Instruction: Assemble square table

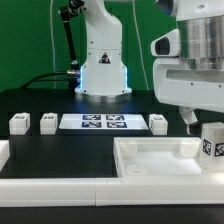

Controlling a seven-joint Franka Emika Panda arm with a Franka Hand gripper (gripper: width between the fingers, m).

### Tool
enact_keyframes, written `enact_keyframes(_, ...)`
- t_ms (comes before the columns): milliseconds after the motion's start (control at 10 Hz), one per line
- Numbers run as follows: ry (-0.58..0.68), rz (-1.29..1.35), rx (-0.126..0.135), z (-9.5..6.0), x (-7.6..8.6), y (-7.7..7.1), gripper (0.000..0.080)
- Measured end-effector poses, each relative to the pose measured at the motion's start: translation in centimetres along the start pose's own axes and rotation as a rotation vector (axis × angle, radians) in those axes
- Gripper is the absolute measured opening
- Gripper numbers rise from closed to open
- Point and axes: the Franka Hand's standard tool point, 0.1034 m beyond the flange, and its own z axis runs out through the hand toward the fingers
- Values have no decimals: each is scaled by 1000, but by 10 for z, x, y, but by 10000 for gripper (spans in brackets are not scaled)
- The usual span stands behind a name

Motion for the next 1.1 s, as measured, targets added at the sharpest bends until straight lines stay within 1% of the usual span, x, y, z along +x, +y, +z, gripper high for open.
enact_keyframes(200, -1, -149, -1, 1, 2, 1, 648)
enact_keyframes(300, 8, -265, -12, 1, 0, 1, 648)
enact_keyframes(400, 34, -457, -38, 3, -3, -1, 649)
enact_keyframes(500, 39, -619, -40, 3, -2, -2, 649)
enact_keyframes(600, 36, -752, -43, 4, 2, 0, 649)
enact_keyframes(700, 36, -839, -45, 3, 9, 3, 649)
enact_keyframes(800, 38, -913, -52, 3, 9, 3, 649)
enact_keyframes(900, 38, -940, -53, 3, 9, 3, 649)
enact_keyframes(1100, 38, -904, -51, 3, 9, 3, 391)
